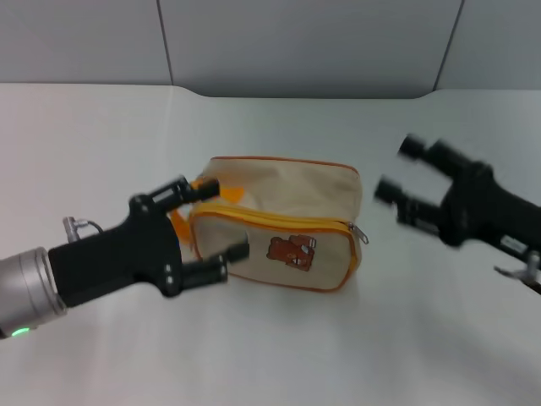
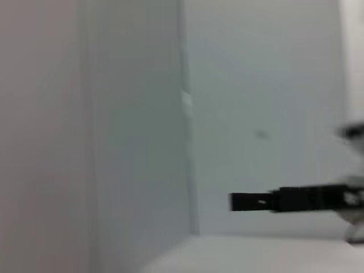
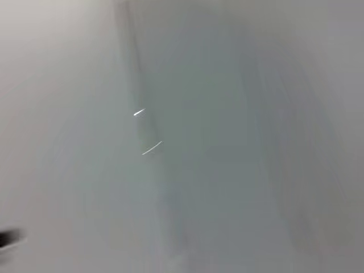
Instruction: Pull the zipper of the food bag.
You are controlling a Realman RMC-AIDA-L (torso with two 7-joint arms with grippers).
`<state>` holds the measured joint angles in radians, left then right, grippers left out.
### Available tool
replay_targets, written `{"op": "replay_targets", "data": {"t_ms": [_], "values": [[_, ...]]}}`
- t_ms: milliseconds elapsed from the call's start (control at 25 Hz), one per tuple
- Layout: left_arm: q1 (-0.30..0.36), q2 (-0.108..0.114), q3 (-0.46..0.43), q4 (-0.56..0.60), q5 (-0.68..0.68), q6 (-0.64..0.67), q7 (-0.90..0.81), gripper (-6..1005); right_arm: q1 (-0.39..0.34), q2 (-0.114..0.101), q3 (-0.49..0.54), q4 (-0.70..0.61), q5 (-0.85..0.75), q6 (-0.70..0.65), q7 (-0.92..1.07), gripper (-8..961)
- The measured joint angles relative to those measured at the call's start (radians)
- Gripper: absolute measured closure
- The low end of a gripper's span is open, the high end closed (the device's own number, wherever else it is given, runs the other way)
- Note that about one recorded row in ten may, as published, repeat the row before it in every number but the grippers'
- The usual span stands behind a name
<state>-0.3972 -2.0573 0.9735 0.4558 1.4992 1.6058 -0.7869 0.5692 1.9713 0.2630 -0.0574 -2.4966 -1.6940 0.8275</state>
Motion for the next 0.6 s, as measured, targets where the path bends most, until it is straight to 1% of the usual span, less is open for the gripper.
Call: {"op": "replay_targets", "data": {"t_ms": [40, 80, 160, 240, 280, 600], "values": [[0.003, 0.002, 0.008, 0.023, 0.025, 0.011, -0.026, 229, 0.025, 0.003, -0.013, -0.062, -0.05, -0.047, 0.077, 110], [0.005, 0.003, 0.008, 0.035, 0.047, 0.02, -0.045, 219, 0.058, 0.006, -0.049, -0.144, -0.109, -0.11, 0.176, 110], [0.005, 0.004, 0.007, 0.045, 0.069, 0.029, -0.06, 198, 0.082, 0.008, -0.117, -0.209, -0.143, -0.173, 0.26, 110], [0.008, 0.005, 0.002, 0.05, 0.082, 0.034, -0.07, 177, 0.09, 0.008, -0.168, -0.234, -0.143, -0.206, 0.285, 110], [0.011, 0.005, 0.002, 0.05, 0.083, 0.034, -0.07, 167, 0.092, 0.009, -0.178, -0.24, -0.14, -0.213, 0.285, 110], [0.026, 0.006, 0.011, 0.057, 0.084, 0.038, -0.075, 167, 0.084, 0.015, -0.195, -0.262, -0.134, -0.212, 0.253, 110]]}}
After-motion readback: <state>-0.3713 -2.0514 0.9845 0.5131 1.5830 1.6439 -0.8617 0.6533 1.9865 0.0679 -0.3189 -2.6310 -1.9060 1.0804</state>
